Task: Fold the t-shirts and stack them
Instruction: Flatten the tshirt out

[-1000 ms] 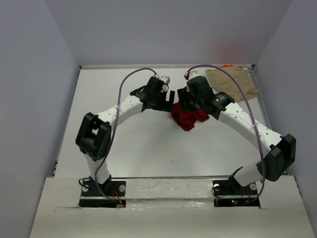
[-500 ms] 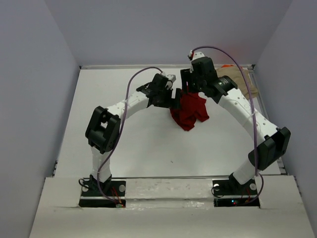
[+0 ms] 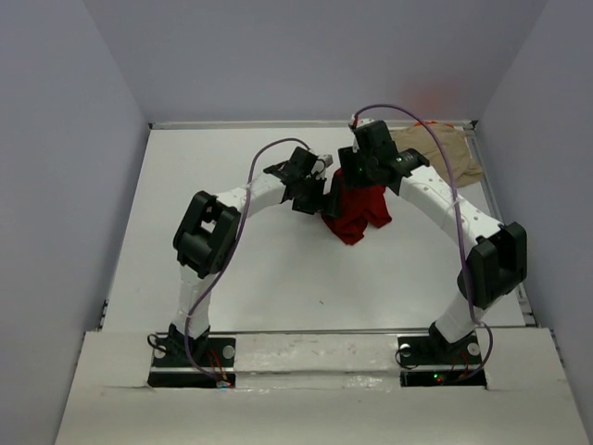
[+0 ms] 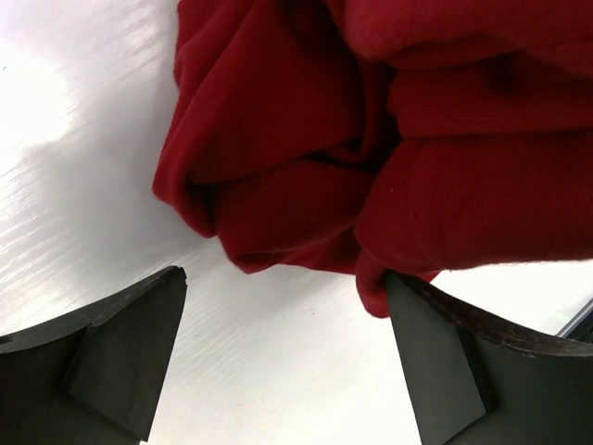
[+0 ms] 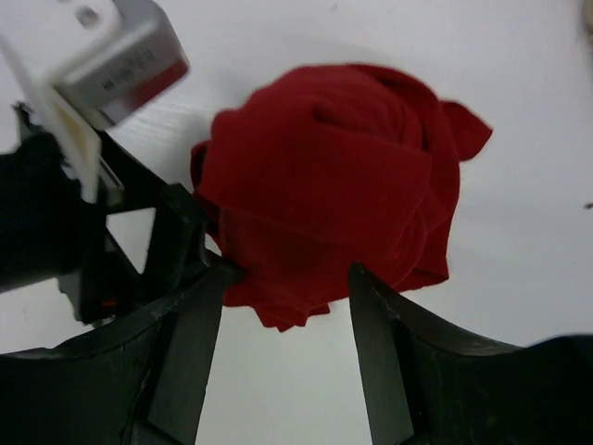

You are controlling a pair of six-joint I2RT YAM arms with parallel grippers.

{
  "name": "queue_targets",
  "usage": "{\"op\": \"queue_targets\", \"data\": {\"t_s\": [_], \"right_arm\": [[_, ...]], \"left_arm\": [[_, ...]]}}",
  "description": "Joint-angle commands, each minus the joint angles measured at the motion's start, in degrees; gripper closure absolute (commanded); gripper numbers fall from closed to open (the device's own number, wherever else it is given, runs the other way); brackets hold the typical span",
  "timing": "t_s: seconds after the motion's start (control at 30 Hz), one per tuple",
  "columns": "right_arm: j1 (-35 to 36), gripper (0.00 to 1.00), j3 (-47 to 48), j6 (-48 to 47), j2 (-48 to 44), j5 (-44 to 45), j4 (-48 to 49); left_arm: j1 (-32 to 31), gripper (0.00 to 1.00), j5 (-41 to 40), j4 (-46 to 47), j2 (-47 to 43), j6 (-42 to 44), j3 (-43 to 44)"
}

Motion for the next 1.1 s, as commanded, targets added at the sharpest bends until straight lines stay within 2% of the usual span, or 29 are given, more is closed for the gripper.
{"op": "queue_targets", "data": {"t_s": [0.0,0.3,0.43,0.47,0.67,0.87,1.07], "right_arm": [[0.10,0.39,-3.70,2.00,-1.20,-2.88,4.45],[0.10,0.42,-3.80,1.65,-2.95,-6.38,5.33],[-0.43,0.42,-4.76,2.88,-5.59,-10.34,5.94],[-1.73,0.42,-5.11,3.23,-6.11,-12.35,6.38],[-9.64,0.43,-12.49,6.30,-12.26,-22.64,11.46],[-13.17,0.43,-15.40,6.39,-14.55,-26.16,11.83],[-15.89,0.44,-17.85,9.64,-15.61,-36.26,15.25]], "left_arm": [[0.44,0.01,-0.24,-0.16,-5.36,0.73,-1.52],[0.79,0.01,-0.96,1.76,-8.96,2.48,-1.43],[3.86,0.01,7.90,9.84,-13.53,1.17,-7.04],[4.82,0.01,12.02,11.16,-14.23,0.73,-8.10],[10.80,0.01,23.11,17.75,-15.38,-1.02,-12.67],[11.95,0.01,29.10,20.22,-10.64,-3.75,-11.98],[11.69,0.01,35.24,26.99,-7.56,-9.89,-13.56]]}}
